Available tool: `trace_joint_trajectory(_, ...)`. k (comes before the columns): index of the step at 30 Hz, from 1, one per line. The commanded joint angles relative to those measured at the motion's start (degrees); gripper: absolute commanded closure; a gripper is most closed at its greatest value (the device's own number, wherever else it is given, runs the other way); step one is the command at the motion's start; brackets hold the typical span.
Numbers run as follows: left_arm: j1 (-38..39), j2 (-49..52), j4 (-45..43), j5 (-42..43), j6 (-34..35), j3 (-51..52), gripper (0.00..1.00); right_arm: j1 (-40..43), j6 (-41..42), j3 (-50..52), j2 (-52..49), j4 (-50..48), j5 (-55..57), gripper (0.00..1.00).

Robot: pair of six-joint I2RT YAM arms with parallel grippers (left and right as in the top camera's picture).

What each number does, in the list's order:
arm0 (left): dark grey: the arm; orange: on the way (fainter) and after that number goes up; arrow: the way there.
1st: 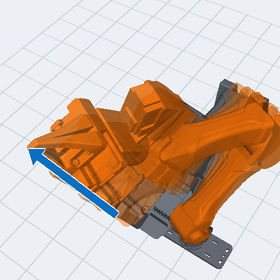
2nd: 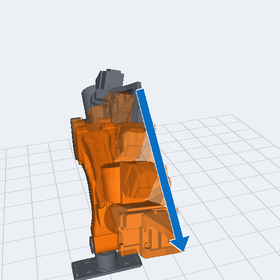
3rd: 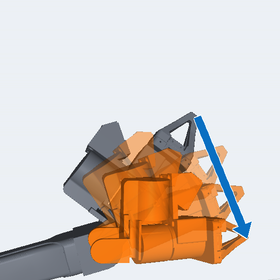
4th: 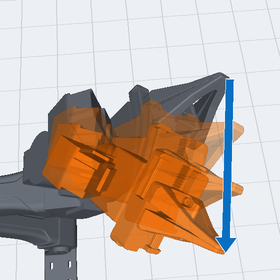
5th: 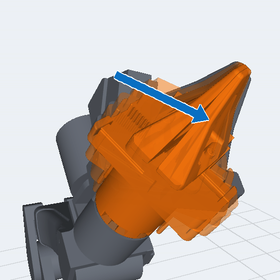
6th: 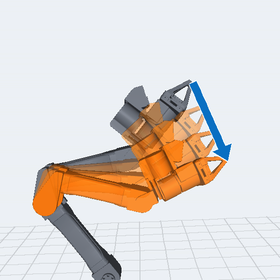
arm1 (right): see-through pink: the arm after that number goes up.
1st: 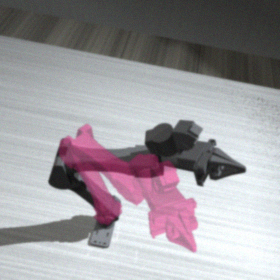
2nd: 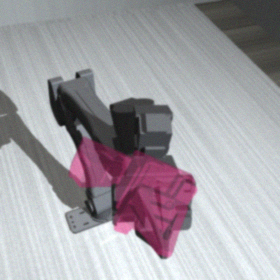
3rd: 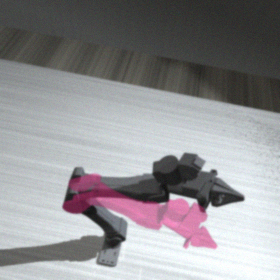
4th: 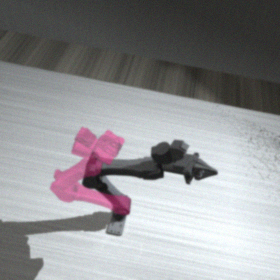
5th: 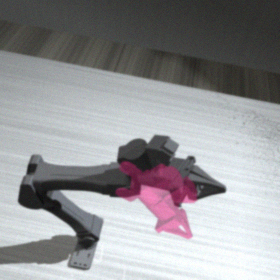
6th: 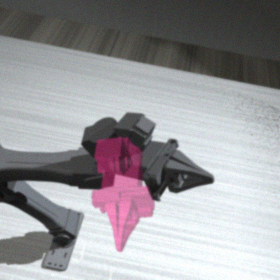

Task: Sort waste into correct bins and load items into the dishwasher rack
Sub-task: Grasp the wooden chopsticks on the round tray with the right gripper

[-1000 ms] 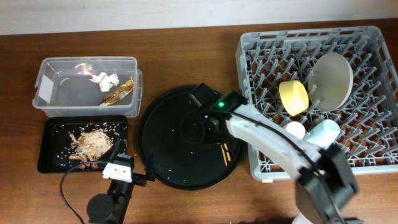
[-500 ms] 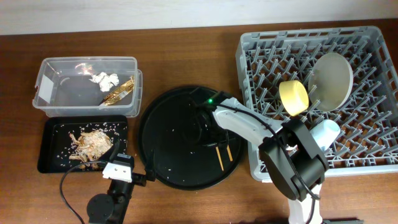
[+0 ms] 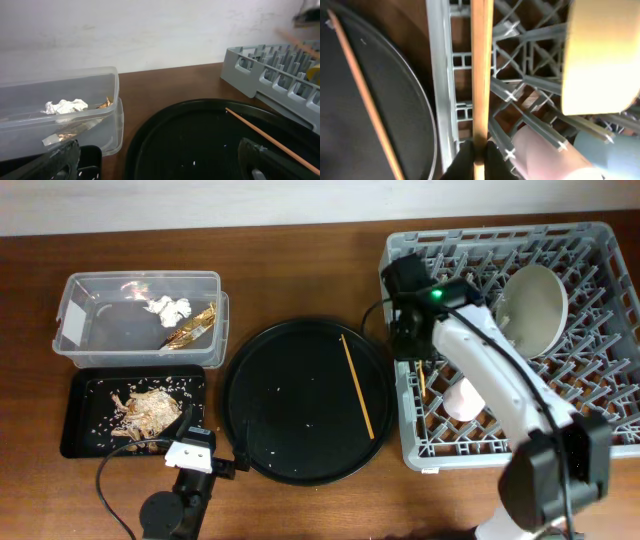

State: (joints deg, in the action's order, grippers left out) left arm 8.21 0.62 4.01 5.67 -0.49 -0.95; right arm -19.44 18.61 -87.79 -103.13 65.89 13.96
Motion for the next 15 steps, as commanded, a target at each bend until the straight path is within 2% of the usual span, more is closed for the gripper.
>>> trace_joint_trajectory(1,-0.3,-0.3,-0.1,0.4,-1.1,0.5,0.01,-0.5,-1.2,-0.5,1.3,1.5,-0.4,0.71)
trace_joint_trajectory(3,-0.3,-0.3,-0.1,0.4,-1.1,0.5,0.01,-3.0,-1.2,-0.9,5.0,1.2,-10.0,0.60)
trace_joint_trajectory(5,-0.3,-0.3,-0.1,0.4,-1.1,0.5,0.01,-6.9,-0.3,-0.8,6.1,1.2,-13.6,0.49)
trace_joint_trajectory(6,-0.3,-0.3,-0.1,0.4,-1.1,0.5,0.01,-8.9,1.6,-0.5,5.7,1.1,-13.5,0.47)
trace_joint_trajectory(9,-0.3,-0.3,-0.1,0.4,-1.1,0.5,0.01,-15.0,3.4,3.4,3.5,-4.3,-13.3,0.45)
trace_joint_trajectory(11,-0.3,-0.3,-0.1,0.4,-1.1,0.5,0.01,-16.0,5.2,6.4,1.4,-8.9,-12.4,0.46)
trace_joint_trajectory(13,-0.3,-0.3,-0.1,0.4,-1.1,0.5,0.01,-15.2,10.5,9.9,-1.3,-12.4,-8.8,0.53)
trace_joint_trajectory(15,-0.3,-0.3,-0.1,0.4,-1.1,0.5,0.01,-14.5,10.4,13.3,-4.0,-15.6,-9.7,0.57)
